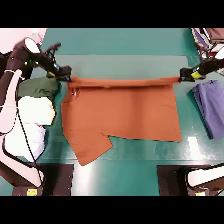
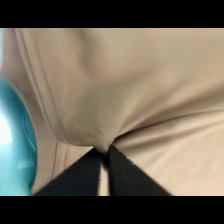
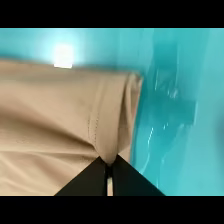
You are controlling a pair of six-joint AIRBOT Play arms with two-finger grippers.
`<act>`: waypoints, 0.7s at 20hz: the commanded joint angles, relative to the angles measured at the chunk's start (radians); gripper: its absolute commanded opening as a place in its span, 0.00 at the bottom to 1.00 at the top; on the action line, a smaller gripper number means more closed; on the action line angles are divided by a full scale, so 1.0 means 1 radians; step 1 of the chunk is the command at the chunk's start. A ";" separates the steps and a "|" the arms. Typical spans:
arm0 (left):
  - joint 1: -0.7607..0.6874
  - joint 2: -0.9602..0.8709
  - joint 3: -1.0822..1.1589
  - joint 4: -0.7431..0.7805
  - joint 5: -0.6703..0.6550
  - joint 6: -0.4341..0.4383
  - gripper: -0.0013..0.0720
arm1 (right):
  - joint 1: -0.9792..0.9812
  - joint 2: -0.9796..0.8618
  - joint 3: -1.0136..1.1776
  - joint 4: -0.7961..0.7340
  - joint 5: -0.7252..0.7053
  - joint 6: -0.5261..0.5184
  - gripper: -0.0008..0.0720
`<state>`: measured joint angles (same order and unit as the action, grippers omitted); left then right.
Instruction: Fold the shirts.
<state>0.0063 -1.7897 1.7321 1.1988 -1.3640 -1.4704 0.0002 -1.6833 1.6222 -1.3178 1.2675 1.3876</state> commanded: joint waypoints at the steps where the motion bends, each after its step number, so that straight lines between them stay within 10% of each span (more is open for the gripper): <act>1: 0.000 0.000 -0.127 -0.021 -0.009 -0.018 0.71 | 0.017 0.040 -0.123 0.017 -0.013 0.000 0.30; 2: 0.002 0.003 -0.129 -0.021 -0.029 -0.022 0.70 | 0.017 0.051 -0.130 0.018 -0.002 0.000 0.50; 7: 0.002 0.225 -0.214 0.104 -0.054 -0.013 0.70 | -0.042 0.232 -0.252 0.018 0.104 -0.001 0.51; 14: 0.002 0.727 -0.966 0.052 0.095 -0.109 0.70 | -0.103 0.514 -0.553 0.018 0.029 -0.002 0.51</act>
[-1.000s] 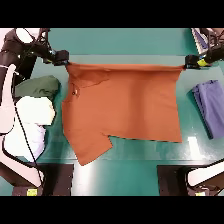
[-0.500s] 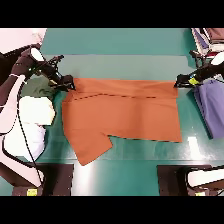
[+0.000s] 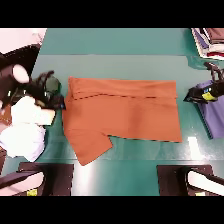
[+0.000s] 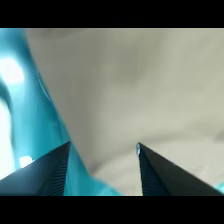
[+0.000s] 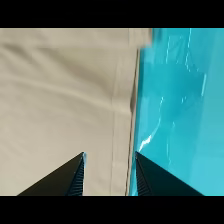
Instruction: Fold the shirts.
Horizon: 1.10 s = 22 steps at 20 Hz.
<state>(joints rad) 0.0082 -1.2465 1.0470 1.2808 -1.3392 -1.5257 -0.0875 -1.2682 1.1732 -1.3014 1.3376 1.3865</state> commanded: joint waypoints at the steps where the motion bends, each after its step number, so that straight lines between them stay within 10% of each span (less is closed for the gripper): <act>1: 0.000 0.236 -0.365 -0.050 0.077 -0.062 0.70 | -0.016 0.124 -0.129 0.002 -0.050 0.000 0.51; 16: -0.002 0.378 -0.676 -0.316 0.282 -0.090 0.70 | 0.107 0.159 -0.147 0.001 -0.076 0.000 0.51; 18: -0.002 0.379 -0.671 -0.322 0.279 -0.083 0.10 | 0.084 0.159 -0.148 0.000 -0.046 0.000 0.51; 22: -0.002 0.381 -0.593 -0.315 0.203 -0.036 0.05 | -0.072 0.159 -0.211 -0.011 0.056 -0.016 0.51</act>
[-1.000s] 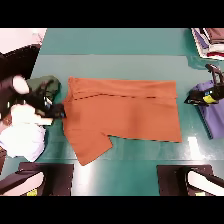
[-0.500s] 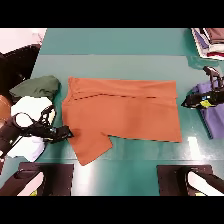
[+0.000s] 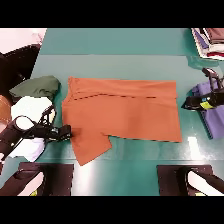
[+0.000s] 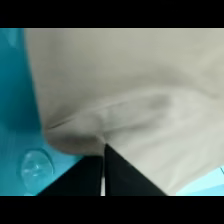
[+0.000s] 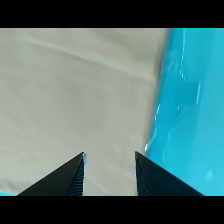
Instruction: Fold the shirts.
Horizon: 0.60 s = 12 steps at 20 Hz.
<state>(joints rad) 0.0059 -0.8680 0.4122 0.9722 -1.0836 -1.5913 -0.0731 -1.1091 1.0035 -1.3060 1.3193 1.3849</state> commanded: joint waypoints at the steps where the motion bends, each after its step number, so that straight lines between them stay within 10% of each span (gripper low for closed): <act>1: 0.000 0.003 0.069 -0.006 -0.072 0.038 0.05 | -0.137 0.000 -0.089 -0.006 0.090 -0.018 0.51; 4: 0.000 0.003 0.127 -0.008 -0.085 0.055 0.05 | -0.285 -0.008 -0.268 0.024 0.076 -0.030 0.65; 12: 0.000 0.003 0.144 -0.010 -0.087 0.066 0.05 | -0.232 -0.099 -0.429 0.211 0.041 -0.119 0.60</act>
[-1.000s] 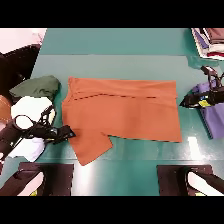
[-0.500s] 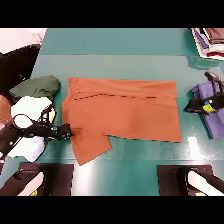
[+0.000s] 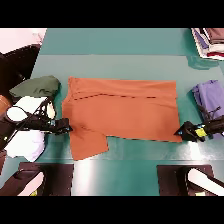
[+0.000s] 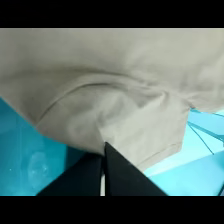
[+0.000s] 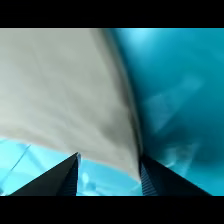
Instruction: Fold the shirts.
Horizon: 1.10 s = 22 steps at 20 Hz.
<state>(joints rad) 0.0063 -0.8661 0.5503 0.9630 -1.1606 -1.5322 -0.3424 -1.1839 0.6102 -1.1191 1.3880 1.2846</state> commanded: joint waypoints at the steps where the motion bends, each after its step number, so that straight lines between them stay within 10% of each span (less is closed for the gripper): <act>1: 0.000 0.001 0.006 0.002 -0.023 0.014 0.05 | 0.057 -0.020 -0.035 0.023 -0.028 -0.019 0.48; 4: 0.000 0.001 0.034 0.050 -0.141 0.033 0.05 | 0.104 0.053 -0.035 -0.030 -0.024 -0.019 0.03; 12: 0.000 0.254 0.067 -0.007 -0.367 -0.093 0.05 | 0.113 0.399 0.076 -0.211 0.174 0.037 0.03; 22: 0.000 -0.257 0.444 0.104 0.079 0.049 0.05 | 0.286 -0.061 0.510 -0.208 -0.044 0.061 0.03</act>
<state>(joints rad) 0.0055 -0.9424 0.8745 1.0512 -1.2110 -1.5322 -0.0971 -1.0863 0.9897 -1.3220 1.4048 1.3407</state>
